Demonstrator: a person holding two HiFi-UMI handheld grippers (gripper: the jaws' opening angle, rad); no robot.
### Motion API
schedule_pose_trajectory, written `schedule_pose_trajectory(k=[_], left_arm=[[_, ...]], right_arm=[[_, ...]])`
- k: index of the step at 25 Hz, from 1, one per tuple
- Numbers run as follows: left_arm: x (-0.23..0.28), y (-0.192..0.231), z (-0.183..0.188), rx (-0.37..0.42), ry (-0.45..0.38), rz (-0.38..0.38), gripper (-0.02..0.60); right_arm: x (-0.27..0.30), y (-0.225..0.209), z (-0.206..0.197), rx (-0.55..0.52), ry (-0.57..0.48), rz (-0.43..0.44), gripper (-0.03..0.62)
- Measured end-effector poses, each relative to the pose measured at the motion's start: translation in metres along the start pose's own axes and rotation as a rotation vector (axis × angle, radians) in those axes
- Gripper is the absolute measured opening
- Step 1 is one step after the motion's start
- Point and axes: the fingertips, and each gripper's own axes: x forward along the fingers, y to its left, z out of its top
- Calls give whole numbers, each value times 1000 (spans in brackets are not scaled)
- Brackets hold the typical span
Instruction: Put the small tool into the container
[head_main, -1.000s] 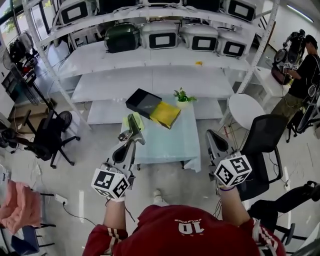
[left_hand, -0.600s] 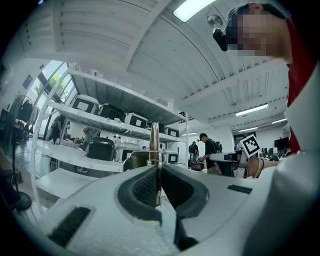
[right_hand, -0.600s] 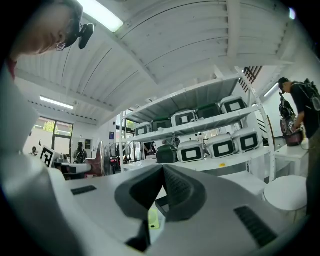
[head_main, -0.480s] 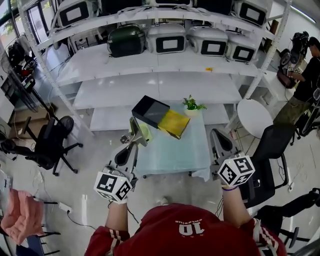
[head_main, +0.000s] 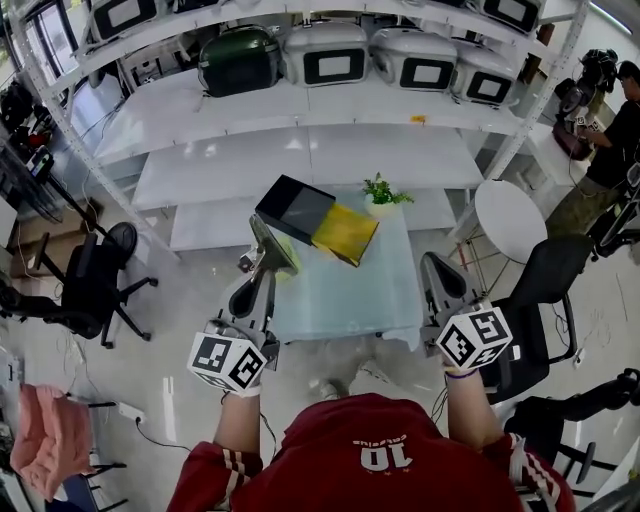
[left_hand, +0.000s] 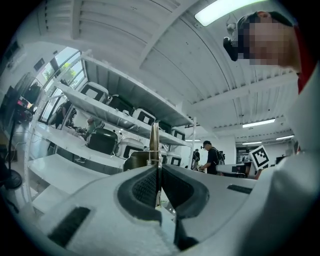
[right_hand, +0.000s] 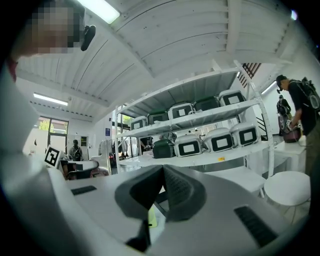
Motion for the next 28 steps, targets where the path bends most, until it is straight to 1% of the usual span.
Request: schedule_pose_trajectory(k=[3, 8, 12, 17, 20, 23, 26, 28], left_arm=[[11, -1, -5, -26, -8, 5, 3], [38, -3, -10, -32, -14, 24, 3], [63, -3, -14, -28, 1, 42, 3], [106, -6, -24, -15, 45, 32, 3], [130, -7, -36, -18, 82, 22, 5], [153, -12, -50, -34, 114, 1, 5], [171, -11, -68, -55, 149, -10, 5], [181, -10, -85, -70, 178, -14, 5]], right_arm=[[10, -6, -2, 5, -2, 10, 5], [39, -19, 7, 4, -28, 63, 5], [63, -33, 11, 17, -47, 106, 5], [92, -53, 16, -3, -61, 154, 5], [106, -63, 9, -3, -55, 172, 5], [115, -76, -3, 12, -36, 169, 5], [120, -87, -21, 29, -3, 175, 5], [122, -93, -36, 19, 28, 190, 5]])
